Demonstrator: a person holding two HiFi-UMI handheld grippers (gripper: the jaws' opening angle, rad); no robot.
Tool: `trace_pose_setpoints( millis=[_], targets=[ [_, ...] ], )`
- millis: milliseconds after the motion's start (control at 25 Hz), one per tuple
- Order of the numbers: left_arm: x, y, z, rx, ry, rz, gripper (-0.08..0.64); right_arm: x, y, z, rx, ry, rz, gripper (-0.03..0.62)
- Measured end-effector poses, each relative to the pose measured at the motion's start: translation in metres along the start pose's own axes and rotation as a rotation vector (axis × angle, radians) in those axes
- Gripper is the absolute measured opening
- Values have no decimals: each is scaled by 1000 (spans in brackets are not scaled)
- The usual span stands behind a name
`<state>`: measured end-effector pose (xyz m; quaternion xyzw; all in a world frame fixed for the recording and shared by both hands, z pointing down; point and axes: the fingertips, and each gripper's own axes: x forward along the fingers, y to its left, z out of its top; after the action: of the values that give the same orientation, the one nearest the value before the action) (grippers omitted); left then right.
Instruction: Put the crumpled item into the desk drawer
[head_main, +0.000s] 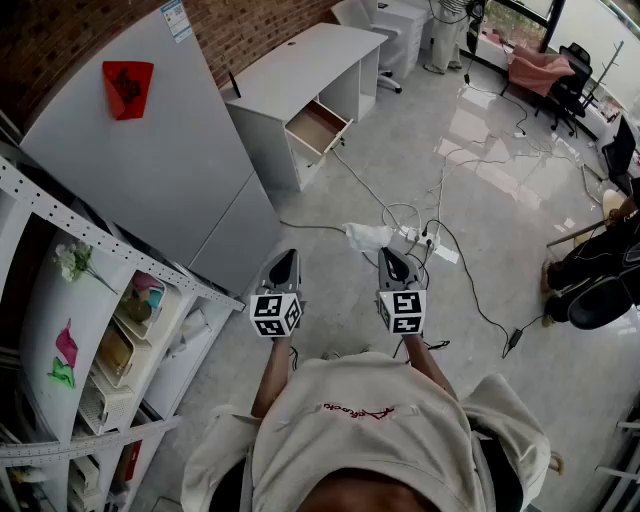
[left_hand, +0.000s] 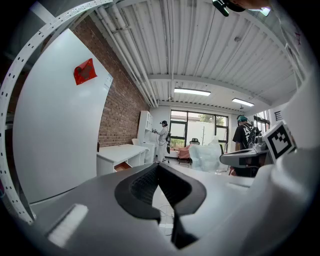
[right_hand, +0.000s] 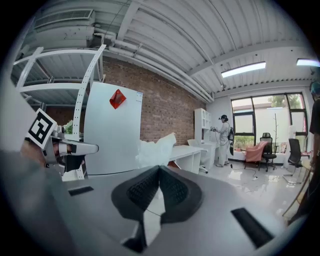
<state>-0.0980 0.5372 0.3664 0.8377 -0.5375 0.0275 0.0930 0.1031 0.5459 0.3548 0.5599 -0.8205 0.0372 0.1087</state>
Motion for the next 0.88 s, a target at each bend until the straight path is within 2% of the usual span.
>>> trace_pose_setpoints(
  millis=[880],
  targets=[
    [-4,37,-12,2,26,-76,9,18,34,-1,-1,12,-56,12]
  ],
)
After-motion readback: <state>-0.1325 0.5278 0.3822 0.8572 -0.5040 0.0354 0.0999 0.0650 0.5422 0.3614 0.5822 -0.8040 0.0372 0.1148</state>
